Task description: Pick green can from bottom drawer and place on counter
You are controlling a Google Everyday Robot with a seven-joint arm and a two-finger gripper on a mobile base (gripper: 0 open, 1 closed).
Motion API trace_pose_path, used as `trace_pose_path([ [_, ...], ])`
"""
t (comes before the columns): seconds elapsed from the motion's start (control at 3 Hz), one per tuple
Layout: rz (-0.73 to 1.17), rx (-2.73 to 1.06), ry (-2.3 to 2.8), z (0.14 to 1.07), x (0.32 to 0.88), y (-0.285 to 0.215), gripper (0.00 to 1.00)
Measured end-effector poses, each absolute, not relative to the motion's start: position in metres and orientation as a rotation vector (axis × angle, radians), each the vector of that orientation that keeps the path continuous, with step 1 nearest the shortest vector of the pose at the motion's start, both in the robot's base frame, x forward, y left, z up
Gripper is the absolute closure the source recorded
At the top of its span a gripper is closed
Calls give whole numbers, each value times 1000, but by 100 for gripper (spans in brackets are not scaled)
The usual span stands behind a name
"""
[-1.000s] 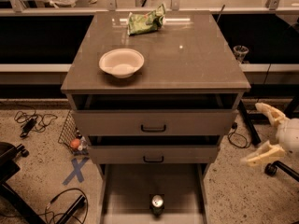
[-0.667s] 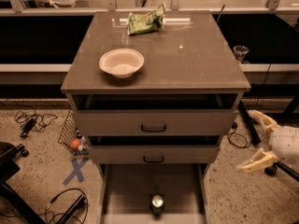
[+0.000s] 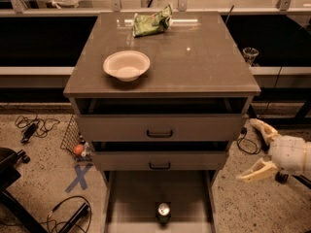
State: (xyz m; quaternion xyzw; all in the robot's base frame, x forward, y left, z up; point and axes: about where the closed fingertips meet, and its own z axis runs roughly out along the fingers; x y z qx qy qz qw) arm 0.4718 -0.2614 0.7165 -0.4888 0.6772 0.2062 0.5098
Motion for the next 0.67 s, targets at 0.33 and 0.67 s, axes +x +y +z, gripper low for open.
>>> trace_pose_path([
  [0.33, 528, -1145, 1612, 657, 462, -231, 0],
  [0.67, 567, -1174, 1591, 562, 444, -192, 0],
])
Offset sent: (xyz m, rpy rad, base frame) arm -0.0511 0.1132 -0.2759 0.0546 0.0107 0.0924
